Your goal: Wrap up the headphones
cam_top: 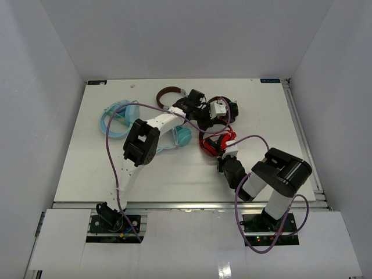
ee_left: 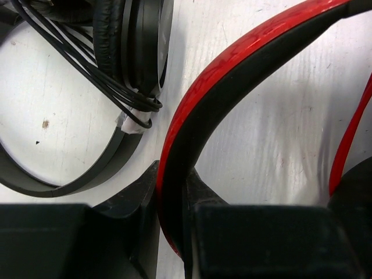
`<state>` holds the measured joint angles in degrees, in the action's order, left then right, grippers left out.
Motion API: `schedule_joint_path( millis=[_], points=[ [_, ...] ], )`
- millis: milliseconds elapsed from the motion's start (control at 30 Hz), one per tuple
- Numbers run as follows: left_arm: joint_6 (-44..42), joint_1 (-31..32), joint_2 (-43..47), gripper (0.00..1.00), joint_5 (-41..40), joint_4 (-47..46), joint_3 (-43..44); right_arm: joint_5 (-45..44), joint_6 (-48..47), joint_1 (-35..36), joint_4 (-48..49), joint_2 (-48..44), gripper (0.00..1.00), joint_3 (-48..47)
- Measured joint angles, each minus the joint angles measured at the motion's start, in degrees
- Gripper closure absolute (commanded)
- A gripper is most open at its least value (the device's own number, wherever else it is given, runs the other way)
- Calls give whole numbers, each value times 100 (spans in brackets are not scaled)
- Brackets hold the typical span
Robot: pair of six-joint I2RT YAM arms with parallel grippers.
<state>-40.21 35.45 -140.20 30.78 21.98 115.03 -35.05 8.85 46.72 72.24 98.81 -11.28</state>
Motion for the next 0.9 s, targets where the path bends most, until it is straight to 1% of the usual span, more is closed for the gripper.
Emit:
schedule_joint_path(
  millis=[167,233,400,533,600,667,833,900],
  points=[
    [-3,32,50,67,-133,-180,-133,-102,18,-49,31,-52,61,78],
    [-45,46,50,54,-214,-247,-168,-143,25,-69,29,-112,59,119],
    [-187,47,50,51,-469,-377,-273,-217,98,-91,-40,-394,56,237],
    [-191,49,50,45,-590,-491,-292,-227,202,-90,-290,-632,55,251],
    [-165,49,50,42,-639,-575,-311,-230,254,-84,-397,-676,55,248],
    [-123,50,50,35,-706,-664,-326,-233,290,-77,-510,-680,55,248],
    [41,49,50,29,-921,-965,-400,-269,362,-51,-689,-700,55,248],
    [138,50,59,23,-996,-1120,-463,-273,387,-47,-799,-803,55,248]
  ],
)
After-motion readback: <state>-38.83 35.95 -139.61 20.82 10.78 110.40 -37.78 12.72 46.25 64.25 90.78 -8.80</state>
